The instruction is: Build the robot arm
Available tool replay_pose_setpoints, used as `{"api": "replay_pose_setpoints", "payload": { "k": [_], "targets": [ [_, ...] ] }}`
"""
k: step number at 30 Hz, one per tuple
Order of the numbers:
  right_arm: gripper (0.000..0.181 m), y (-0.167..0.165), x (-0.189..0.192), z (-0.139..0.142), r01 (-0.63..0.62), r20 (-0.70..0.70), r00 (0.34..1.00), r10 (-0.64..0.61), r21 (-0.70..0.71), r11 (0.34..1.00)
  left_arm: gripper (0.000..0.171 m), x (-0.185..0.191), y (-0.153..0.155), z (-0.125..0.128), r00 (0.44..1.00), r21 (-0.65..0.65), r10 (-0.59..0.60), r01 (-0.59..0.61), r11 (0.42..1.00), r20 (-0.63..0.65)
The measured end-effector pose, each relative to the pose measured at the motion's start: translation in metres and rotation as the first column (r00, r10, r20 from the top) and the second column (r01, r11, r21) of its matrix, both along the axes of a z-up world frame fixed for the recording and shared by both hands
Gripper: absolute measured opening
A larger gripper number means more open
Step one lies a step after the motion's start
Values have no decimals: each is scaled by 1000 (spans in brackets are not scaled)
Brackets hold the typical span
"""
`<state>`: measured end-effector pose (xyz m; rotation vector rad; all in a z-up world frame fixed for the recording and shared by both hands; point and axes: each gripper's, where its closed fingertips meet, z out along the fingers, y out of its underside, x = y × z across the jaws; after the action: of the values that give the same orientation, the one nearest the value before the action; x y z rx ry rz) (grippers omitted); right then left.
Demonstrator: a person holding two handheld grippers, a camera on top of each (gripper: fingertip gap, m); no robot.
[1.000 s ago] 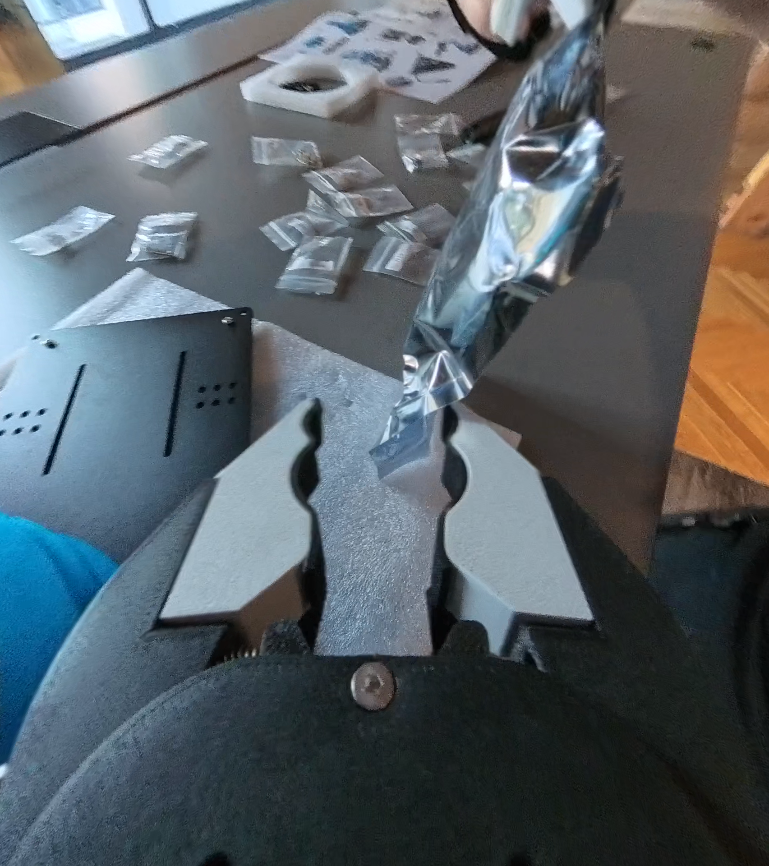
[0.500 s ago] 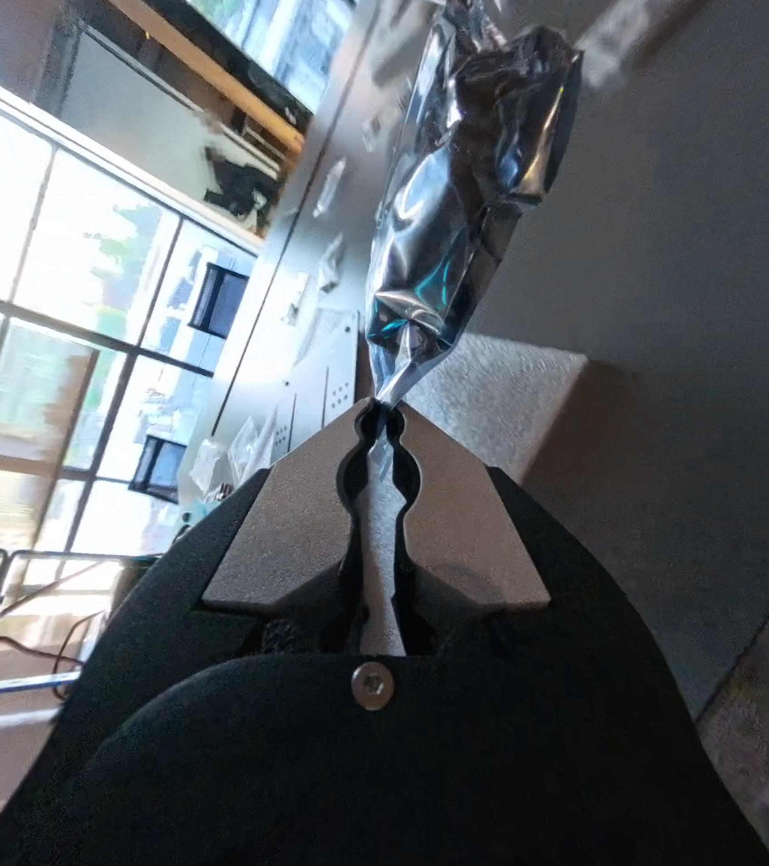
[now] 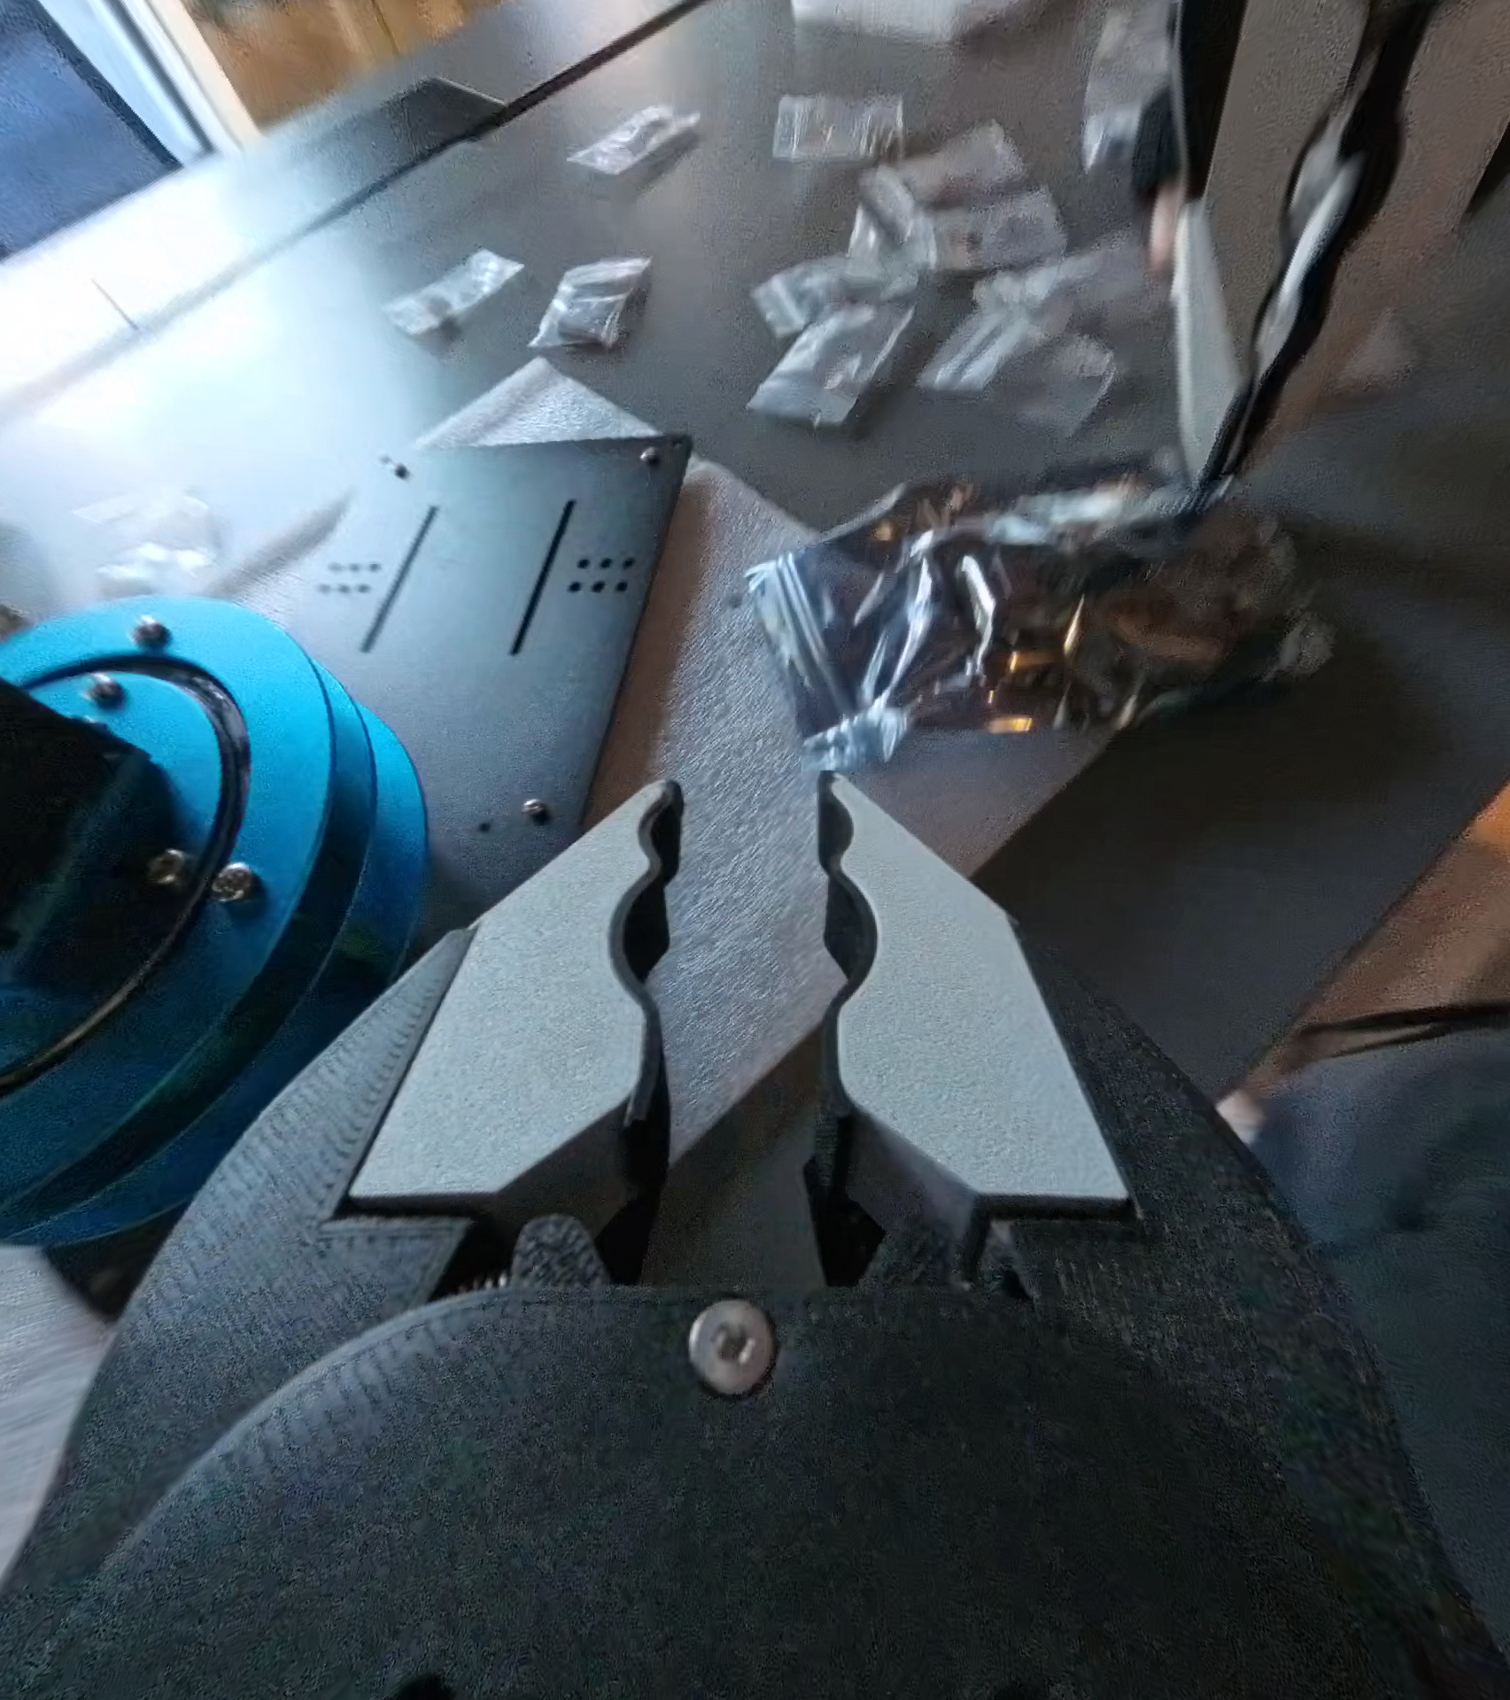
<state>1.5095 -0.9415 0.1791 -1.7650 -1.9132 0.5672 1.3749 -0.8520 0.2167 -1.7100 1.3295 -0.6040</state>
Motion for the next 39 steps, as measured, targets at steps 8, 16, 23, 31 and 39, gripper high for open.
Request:
{"api": "replay_pose_setpoints", "payload": {
  "k": [8, 16, 23, 31, 39],
  "targets": [
    [27, 6, -3, 37, 191, -134, 966, -220, -199, 961, 21, 17, 1, 13, 987, -255, 17, 25, 967, 161],
    [25, 93, -67, 32, -69, -5, 998, 69, -58, 996, 34, 30, -15, -12, 993, -343, 31, 9, 939, 110],
    [26, 99, -79, 0, -275, 168, 935, 312, -211, 938, 28, 31, -14, -24, 984, -300, 171, -149, 942, 46],
    [13, 97, -80, 1, -363, 179, 905, 385, -144, 921, 12, 27, -8, -31, 966, -245, 257, -248, 937, 6],
    [9, 98, -88, 9, -375, 102, 927, 361, 206, 904, 13, 27, -8, -31, 972, -299, 235, -216, 929, 26]
  ]
}}
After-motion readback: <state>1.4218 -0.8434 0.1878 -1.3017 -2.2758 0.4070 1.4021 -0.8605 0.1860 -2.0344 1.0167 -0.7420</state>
